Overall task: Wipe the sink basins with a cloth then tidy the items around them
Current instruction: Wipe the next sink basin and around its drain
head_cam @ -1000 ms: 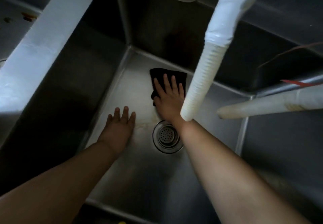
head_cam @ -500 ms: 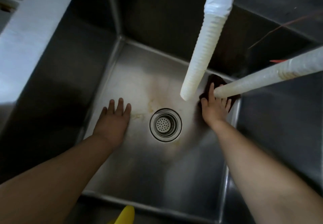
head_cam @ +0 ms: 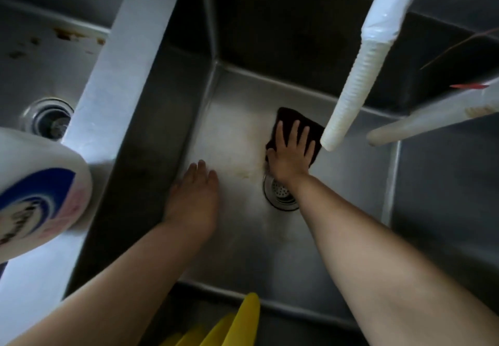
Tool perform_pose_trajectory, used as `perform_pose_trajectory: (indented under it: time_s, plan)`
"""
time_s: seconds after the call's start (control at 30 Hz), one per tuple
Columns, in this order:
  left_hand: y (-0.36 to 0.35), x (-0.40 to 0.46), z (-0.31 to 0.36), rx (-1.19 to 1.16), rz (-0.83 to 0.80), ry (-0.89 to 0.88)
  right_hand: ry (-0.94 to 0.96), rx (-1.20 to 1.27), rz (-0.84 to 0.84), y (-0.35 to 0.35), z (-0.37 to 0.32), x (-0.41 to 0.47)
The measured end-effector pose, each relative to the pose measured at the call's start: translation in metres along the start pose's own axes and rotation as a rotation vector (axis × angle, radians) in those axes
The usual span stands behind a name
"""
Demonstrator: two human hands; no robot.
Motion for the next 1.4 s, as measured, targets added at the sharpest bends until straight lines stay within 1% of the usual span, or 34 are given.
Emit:
perform_pose_trajectory:
  time_s: [0.2, 0.4, 0.53, 0.63, 0.7, 0.77, 0.8, 0.97, 1.03, 1.1, 1.17, 1.2, 1.23, 1.4]
  plan:
    - [0.018, -0.028, -0.007, -0.04, -0.017, -0.01, 0.263, -0.07, -0.086, -0.011, -0.07, 0.01]
    - [0.008, -0.048, -0.01, 0.009, -0.087, 0.06, 0.52, -0.109, -0.107, -0.029, -0.107, -0.013]
    - [0.001, -0.054, -0.016, 0.042, -0.085, 0.097, 0.719, -0.139, -0.124, -0.04, -0.108, -0.051]
    - [-0.001, -0.057, -0.02, 0.103, -0.063, 0.068, 0.844, -0.176, -0.156, -0.046, -0.092, -0.073]
    - [-0.001, -0.059, -0.021, 0.142, -0.046, 0.04, 0.892, -0.205, -0.155, -0.043, -0.078, -0.074]
    - [0.0, -0.06, -0.022, 0.162, 0.002, -0.001, 0.882, -0.206, -0.134, -0.037, -0.064, -0.067]
    - [0.0, -0.06, -0.022, 0.173, 0.021, -0.022, 0.848, -0.209, -0.122, -0.033, -0.056, -0.061]
    - [-0.001, -0.064, -0.029, 0.144, 0.189, -0.186, 0.572, -0.227, -0.021, -0.009, -0.018, -0.024]
    - [-0.001, -0.069, -0.034, 0.15, 0.235, -0.209, 0.465, -0.201, -0.014, -0.005, -0.017, -0.01]
    - [0.004, -0.078, -0.035, 0.161, 0.294, -0.27, 0.323, -0.126, -0.008, -0.004, -0.027, 0.003]
    - [0.006, -0.085, -0.038, 0.171, 0.32, -0.305, 0.2, -0.049, 0.002, -0.006, -0.04, 0.008]
    - [0.007, -0.088, -0.04, 0.185, 0.322, -0.311, 0.185, -0.04, -0.005, -0.008, -0.047, 0.008]
    - [0.006, -0.09, -0.042, 0.198, 0.319, -0.321, 0.21, -0.048, -0.02, -0.011, -0.055, 0.004]
    - [0.013, -0.102, -0.047, 0.217, 0.31, -0.356, 0.565, -0.136, -0.082, -0.035, -0.092, -0.058]
Point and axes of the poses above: each hand's wrist, its own x-axis towards the middle knuckle, its own y-axis out of the back of the hand, z = x × y, the point moved 4 cm from there along x, towards the middle knuckle, and after that the axes turned 11 degrees about z, right-handed, at the moved point
